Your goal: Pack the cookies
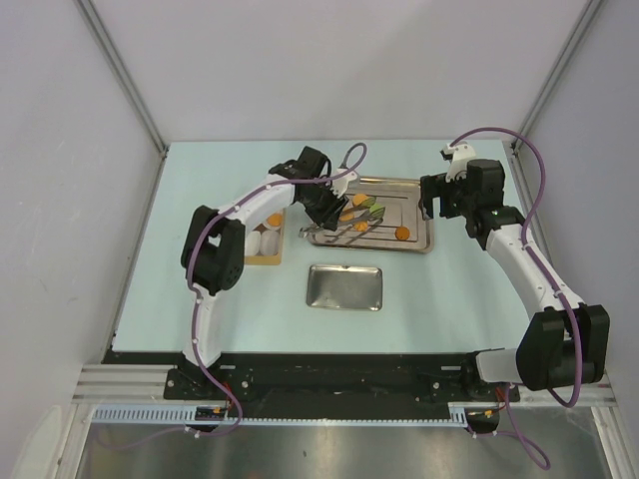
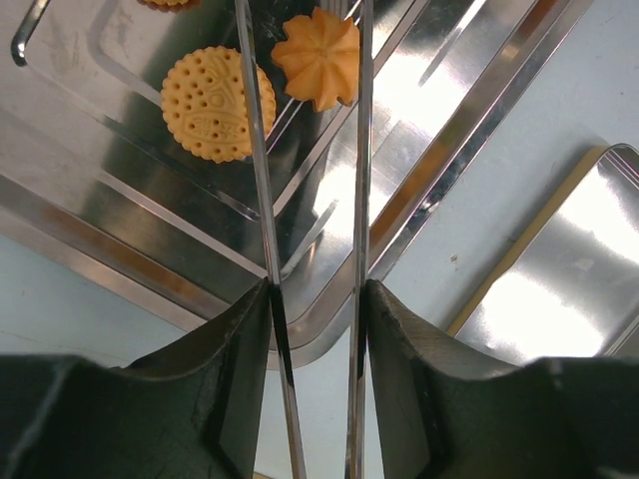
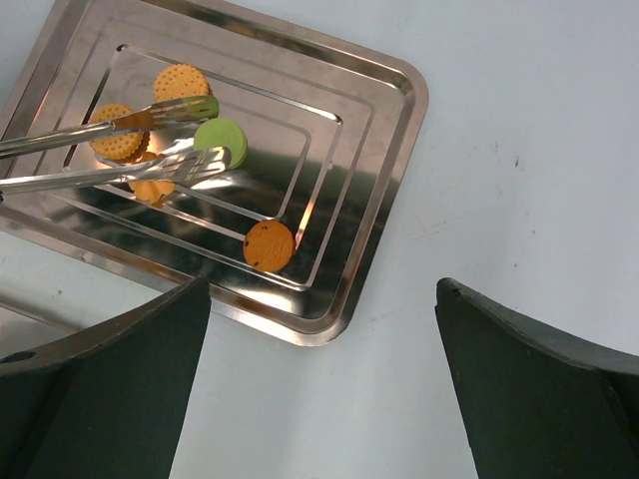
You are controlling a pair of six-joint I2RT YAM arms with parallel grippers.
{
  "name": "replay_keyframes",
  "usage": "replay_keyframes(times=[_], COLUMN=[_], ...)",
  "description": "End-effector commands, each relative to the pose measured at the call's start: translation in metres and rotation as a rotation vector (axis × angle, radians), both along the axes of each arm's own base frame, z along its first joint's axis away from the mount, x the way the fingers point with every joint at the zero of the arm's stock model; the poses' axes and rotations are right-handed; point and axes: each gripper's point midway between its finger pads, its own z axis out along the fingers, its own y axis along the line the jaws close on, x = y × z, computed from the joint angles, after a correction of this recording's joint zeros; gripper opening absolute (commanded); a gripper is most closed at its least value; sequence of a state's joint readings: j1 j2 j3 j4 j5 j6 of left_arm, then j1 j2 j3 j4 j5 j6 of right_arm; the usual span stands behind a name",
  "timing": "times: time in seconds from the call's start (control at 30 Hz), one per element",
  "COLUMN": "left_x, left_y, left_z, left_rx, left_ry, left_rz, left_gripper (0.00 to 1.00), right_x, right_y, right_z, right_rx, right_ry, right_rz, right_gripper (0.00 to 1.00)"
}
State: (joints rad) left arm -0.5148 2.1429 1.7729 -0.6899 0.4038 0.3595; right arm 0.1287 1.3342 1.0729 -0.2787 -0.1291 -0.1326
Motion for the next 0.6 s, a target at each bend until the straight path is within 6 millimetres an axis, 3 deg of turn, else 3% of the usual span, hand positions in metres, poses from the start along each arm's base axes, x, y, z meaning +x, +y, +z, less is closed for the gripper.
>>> replay_keyframes(times=[0.0,0.27,0.57], left_x=[0.009,0.013,0.013], left_y=[-0.008,-0.01,-0.014], left_z=[0.038,0.04,0.064], left_rx=[-0.053,-0.051,-0.095], left_ry=[-0.092,-0.09,-0.118], left_rz=[-0.01,-0.008,0.0], left_gripper=[0.46,0.43,0.33], right_x=[0.004,0.004,0.004], right_y=[0.0,-0.001,-0.001], right_z=[0.016,0.015,0.017], right_rx=[0.004,0.002,0.002], right_ry=[-0.05,-0.05,-0.054], right_rz=[0.005,0.003,0.005], right_gripper=[1.0,1.0,1.0])
